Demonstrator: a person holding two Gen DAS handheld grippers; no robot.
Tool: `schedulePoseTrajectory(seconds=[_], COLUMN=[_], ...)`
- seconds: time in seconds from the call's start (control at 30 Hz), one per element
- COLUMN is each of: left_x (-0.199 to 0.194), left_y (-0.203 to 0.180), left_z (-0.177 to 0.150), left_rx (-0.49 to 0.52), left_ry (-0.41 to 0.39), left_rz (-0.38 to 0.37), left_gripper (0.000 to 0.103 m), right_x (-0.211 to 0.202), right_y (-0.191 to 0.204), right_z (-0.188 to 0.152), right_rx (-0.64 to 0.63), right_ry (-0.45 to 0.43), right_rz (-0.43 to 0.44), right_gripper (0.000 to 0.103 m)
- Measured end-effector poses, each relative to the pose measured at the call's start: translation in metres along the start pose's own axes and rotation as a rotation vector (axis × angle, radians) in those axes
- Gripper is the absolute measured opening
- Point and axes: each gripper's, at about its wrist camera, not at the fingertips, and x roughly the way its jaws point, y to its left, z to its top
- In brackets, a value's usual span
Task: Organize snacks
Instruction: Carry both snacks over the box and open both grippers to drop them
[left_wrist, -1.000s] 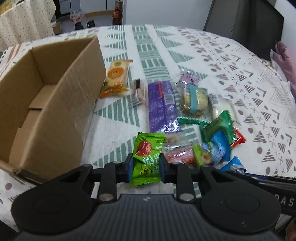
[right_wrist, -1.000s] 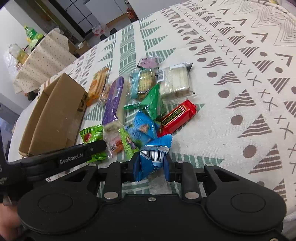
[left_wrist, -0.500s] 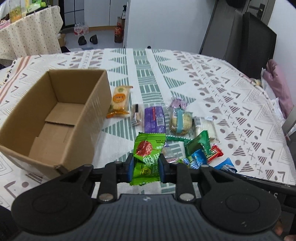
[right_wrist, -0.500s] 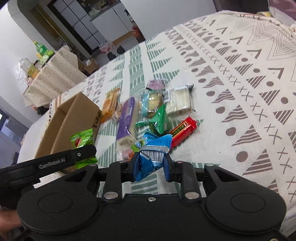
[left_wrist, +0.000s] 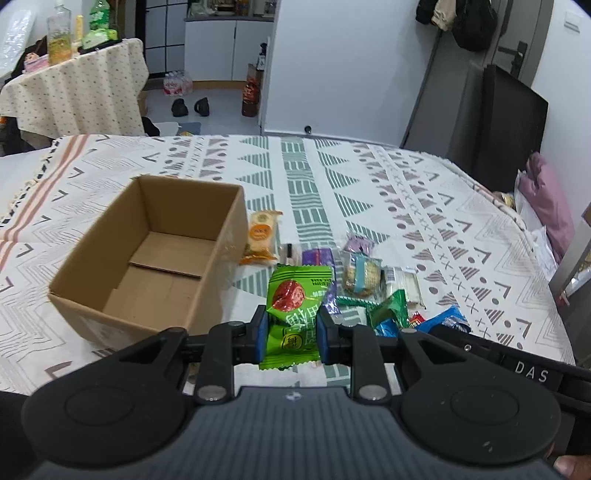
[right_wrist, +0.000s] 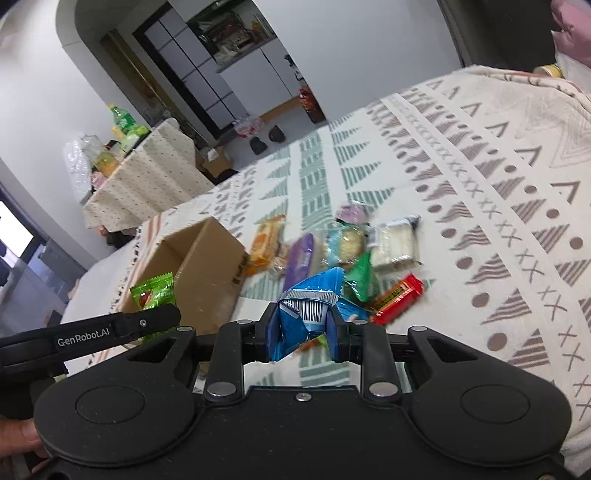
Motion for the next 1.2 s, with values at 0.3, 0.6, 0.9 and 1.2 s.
schedulePoseTrajectory(seconds=[0.3, 0.6, 0.9, 1.2], left_x=[-0.017, -0.016, -0.002, 0.026], left_y=[0.026, 0.066, 0.114, 0.153], left_z=[0.007, 0.021, 0.035, 0.041], left_rx=[-0.047, -0.109, -0.181, -0.224], left_ry=[-0.041, -0.049, -0.044, -0.004], left_rz=[0.012, 0.035, 0.06, 0.077], left_gripper=[0.025, 0.025, 0.025, 0.026], right_x=[0.002, 0.025, 0.053, 0.092], right_y=[0.032, 0.069, 0.11, 0.147], right_z=[0.008, 0.012, 0.021, 0.022], right_rx=[-0.047, -0.075, -0.111, -0.143], right_ry=[-0.02, -0.006, 0.017, 0.045], right_rz=[0.053, 0.094, 0.127, 0.141], right_gripper=[0.026, 0.026, 0.026, 0.026])
